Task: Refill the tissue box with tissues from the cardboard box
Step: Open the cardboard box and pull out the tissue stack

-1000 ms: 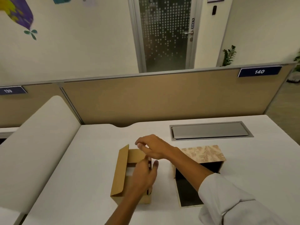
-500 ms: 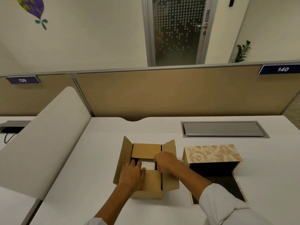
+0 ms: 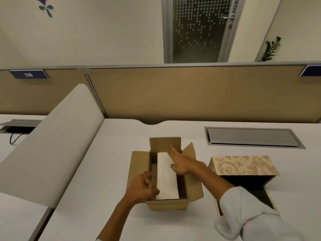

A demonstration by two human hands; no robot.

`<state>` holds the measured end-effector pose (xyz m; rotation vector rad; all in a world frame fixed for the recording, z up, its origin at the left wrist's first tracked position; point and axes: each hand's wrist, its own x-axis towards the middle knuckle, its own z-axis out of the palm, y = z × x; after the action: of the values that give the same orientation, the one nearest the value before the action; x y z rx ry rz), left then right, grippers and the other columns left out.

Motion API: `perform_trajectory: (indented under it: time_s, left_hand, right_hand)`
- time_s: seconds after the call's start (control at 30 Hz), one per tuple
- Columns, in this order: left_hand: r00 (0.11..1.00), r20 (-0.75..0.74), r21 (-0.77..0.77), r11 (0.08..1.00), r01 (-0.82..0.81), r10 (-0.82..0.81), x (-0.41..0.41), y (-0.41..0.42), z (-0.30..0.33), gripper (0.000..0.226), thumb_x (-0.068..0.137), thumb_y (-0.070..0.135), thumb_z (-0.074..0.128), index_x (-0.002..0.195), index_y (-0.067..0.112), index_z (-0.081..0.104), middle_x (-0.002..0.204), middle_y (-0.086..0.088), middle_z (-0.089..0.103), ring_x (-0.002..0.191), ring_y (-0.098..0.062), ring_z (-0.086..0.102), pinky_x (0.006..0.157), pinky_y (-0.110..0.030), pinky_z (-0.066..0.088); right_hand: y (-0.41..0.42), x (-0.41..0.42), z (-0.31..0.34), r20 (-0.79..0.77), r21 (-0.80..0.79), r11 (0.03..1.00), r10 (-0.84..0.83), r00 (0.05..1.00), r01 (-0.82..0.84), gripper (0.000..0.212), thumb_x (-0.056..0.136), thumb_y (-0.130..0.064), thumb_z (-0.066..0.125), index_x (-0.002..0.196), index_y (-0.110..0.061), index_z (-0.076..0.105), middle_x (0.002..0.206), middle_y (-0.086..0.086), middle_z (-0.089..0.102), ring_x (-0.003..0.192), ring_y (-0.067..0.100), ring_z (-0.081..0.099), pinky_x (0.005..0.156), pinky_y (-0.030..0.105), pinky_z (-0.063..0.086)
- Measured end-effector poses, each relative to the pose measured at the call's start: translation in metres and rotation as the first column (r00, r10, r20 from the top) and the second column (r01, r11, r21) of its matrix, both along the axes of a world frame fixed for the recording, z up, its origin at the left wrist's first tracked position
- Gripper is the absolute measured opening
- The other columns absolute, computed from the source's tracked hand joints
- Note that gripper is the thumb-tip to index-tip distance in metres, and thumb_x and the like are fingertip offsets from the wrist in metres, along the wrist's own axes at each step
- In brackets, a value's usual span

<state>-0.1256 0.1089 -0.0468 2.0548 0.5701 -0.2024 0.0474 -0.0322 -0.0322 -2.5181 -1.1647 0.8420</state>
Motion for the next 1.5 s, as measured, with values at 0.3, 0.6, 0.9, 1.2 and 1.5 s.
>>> perform_trajectory:
  time_s: [0.3,0.6,0.9,1.2,1.5]
  left_hand:
    - [0.958,-0.111,0.474,0.834,0.284,-0.263,-0.032,-0.014,-0.051,0.122,0.071,0.066,0.07,0.152,0.03,-0.014,0.158,0.011,-0.028,0.143,-0.014,-0.031,0.117,-0.036,-0.012]
    - [0.954,-0.068,0.444,0.848,0.29,-0.291,-0.035,-0.008,-0.053,0.066,0.071,0.062,0.073,0.118,0.016,0.061,0.159,0.014,-0.023,0.146,-0.017,-0.027,0.124,-0.038,0.003]
    - [0.947,-0.05,0.415,0.856,0.309,-0.317,-0.035,-0.009,-0.051,0.052,0.07,0.064,0.073,0.095,0.019,0.068,0.156,0.018,-0.019,0.144,-0.014,-0.028,0.124,-0.042,0.011]
    - [0.959,-0.122,0.49,0.825,0.282,-0.256,-0.034,-0.012,-0.045,0.039,0.074,0.061,0.072,0.076,0.028,0.051,0.165,0.008,-0.003,0.15,-0.019,-0.015,0.125,-0.042,0.006]
    - [0.947,-0.002,0.488,0.827,0.28,-0.32,-0.041,-0.003,-0.04,0.049,0.066,0.064,0.075,0.08,0.023,0.052,0.164,0.003,0.004,0.151,-0.017,-0.01,0.125,-0.039,0.005]
  right_hand:
    - [0.027,0.015,-0.012,0.121,-0.072,0.986,-0.139,0.983,0.148,0.069,0.096,-0.019,0.048,0.155,-0.014,0.012,0.166,0.001,0.005,0.126,0.031,0.053,0.097,0.036,0.052]
    - [0.035,-0.059,-0.06,-0.516,-0.084,0.518,-0.753,0.407,0.851,0.074,0.089,-0.042,0.064,0.145,-0.008,0.031,0.147,0.012,0.043,0.13,0.031,0.046,0.104,0.04,0.043]
    - [0.039,-0.042,-0.054,-0.593,-0.274,0.457,-0.773,0.225,0.846,0.062,0.086,-0.028,0.073,0.135,-0.004,0.044,0.137,0.017,0.051,0.123,0.034,0.053,0.106,0.044,0.045]
    - [0.042,-0.033,-0.035,-0.694,-0.286,0.498,-0.697,0.182,0.819,0.043,0.065,-0.015,0.09,0.084,-0.011,0.052,0.091,0.012,0.06,0.077,0.028,0.056,0.081,0.046,0.048]
    - [0.036,-0.04,-0.021,-0.803,-0.182,0.494,-0.574,0.162,0.85,0.048,0.058,-0.015,0.093,0.094,-0.006,0.063,0.101,0.014,0.068,0.086,0.03,0.064,0.079,0.041,0.052]
